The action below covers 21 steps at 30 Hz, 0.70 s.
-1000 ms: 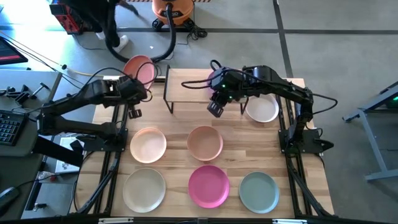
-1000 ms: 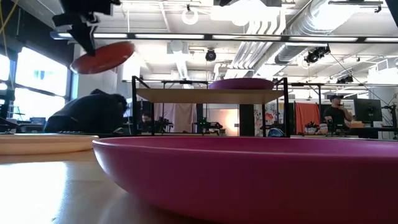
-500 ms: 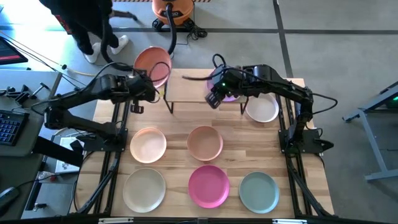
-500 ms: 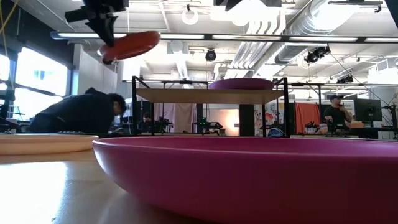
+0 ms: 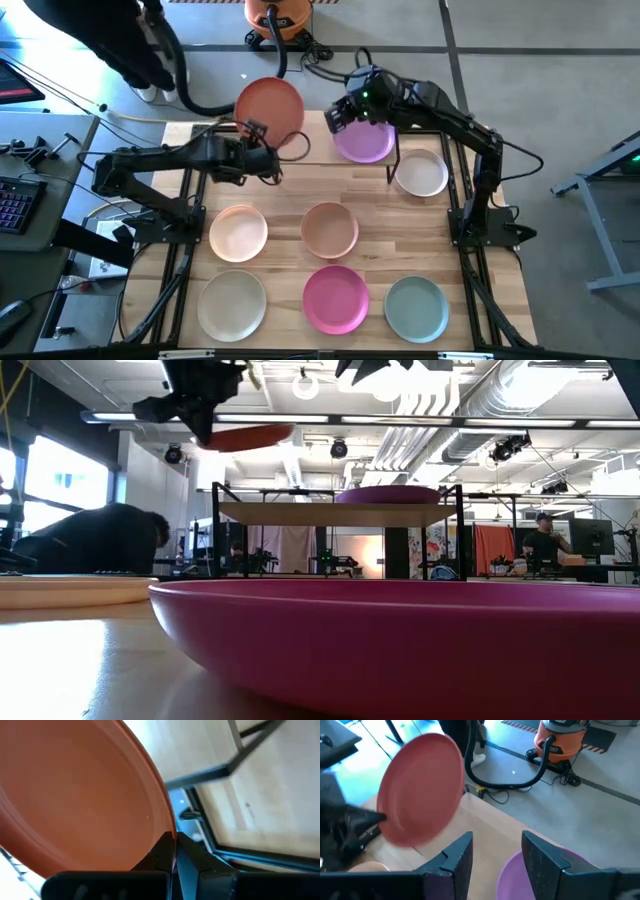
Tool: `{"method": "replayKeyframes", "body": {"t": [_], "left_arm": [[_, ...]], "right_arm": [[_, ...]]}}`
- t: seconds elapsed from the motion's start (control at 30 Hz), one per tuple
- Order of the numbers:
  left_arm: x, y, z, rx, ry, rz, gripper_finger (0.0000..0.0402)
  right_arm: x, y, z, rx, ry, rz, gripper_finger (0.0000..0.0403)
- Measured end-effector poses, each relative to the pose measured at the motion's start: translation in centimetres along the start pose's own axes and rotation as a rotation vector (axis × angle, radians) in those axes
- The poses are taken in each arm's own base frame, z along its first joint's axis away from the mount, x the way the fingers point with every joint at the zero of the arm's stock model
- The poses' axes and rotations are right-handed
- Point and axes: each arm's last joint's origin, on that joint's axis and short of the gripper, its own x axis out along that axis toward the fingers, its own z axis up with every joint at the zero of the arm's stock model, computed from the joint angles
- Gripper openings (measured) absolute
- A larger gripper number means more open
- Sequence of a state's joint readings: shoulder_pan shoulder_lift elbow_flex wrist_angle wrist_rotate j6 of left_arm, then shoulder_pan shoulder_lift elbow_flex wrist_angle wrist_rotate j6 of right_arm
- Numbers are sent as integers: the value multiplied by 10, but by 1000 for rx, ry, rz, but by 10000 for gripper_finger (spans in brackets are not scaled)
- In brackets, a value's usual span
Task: Place and stack plates onto a shelf
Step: Stack the orange plate on top of the violet plate
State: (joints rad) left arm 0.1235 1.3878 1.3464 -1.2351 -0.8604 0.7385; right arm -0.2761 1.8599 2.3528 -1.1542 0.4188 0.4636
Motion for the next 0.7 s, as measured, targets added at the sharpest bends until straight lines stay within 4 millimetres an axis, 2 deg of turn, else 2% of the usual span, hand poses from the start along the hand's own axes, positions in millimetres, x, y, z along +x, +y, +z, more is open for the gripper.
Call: {"method": "replayKeyframes", "body": {"t": [0.3,0.7], "left_arm": [[-12,-6,30,147,-53,123,0],[-25,-7,39,276,-85,204,0]], "right_arm": [[4,-7,5,6,15,45,144],[3,10,-5,-29,68,135,144]]}}
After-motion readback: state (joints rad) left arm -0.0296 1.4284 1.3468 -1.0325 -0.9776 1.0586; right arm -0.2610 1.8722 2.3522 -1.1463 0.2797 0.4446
